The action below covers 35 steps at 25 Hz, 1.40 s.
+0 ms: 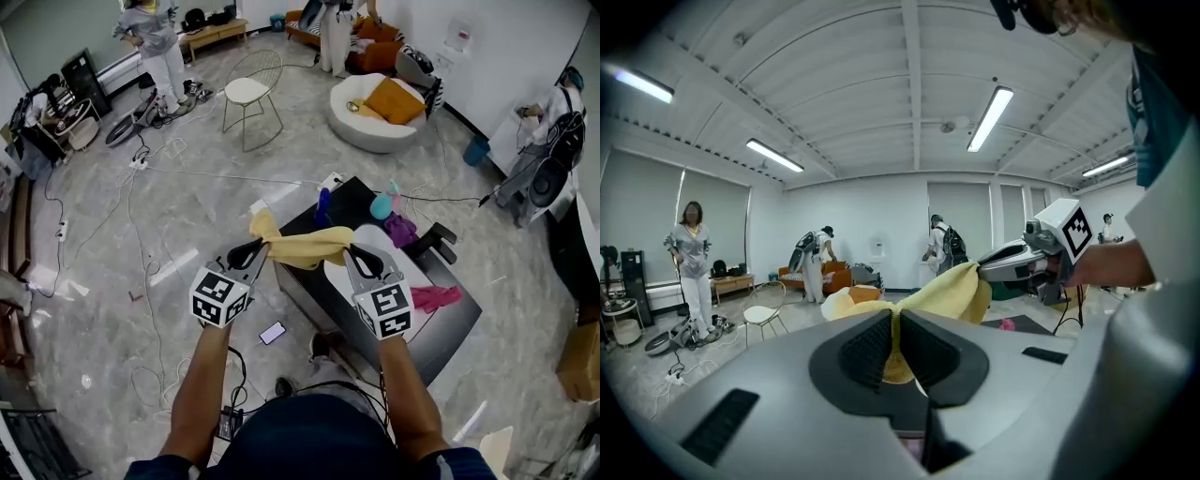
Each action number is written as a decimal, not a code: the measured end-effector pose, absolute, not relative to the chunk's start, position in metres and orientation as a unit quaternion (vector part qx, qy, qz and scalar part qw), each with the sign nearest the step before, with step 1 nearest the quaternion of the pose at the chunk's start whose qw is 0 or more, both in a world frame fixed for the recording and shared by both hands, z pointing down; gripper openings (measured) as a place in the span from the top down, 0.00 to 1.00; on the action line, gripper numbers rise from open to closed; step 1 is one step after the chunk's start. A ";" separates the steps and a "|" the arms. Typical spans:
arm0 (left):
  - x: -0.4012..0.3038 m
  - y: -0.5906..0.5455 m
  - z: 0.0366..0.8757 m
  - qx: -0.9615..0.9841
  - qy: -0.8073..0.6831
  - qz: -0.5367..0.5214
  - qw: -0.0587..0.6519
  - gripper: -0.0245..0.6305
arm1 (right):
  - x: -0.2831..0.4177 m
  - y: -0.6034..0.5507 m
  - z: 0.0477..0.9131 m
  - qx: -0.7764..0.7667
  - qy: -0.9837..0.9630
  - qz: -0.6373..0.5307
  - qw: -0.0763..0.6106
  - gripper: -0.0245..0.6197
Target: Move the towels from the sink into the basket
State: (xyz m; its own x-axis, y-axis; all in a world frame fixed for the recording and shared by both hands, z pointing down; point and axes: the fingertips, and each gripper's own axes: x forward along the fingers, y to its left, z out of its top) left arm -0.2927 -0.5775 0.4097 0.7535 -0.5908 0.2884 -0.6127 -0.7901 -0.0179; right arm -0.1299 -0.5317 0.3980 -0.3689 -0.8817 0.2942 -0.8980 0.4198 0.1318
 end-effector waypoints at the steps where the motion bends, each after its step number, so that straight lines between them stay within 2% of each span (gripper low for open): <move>1: -0.295 -0.569 0.403 0.938 -0.318 0.137 0.034 0.91 | -0.131 -0.522 0.391 0.542 -0.825 0.020 0.160 0.91; 7: -0.290 -0.524 0.371 0.951 -0.289 0.114 0.009 0.91 | -0.127 -0.467 0.360 0.568 -0.808 -0.007 0.157 0.91; 17: -0.219 -0.454 0.348 0.969 -0.226 0.096 -0.018 0.92 | -0.064 -0.379 0.334 0.613 -0.775 -0.028 0.152 0.91; 35: 0.028 -0.232 0.347 0.989 -0.107 0.094 -0.036 0.92 | 0.148 -0.114 0.335 0.699 -0.702 -0.005 0.136 0.91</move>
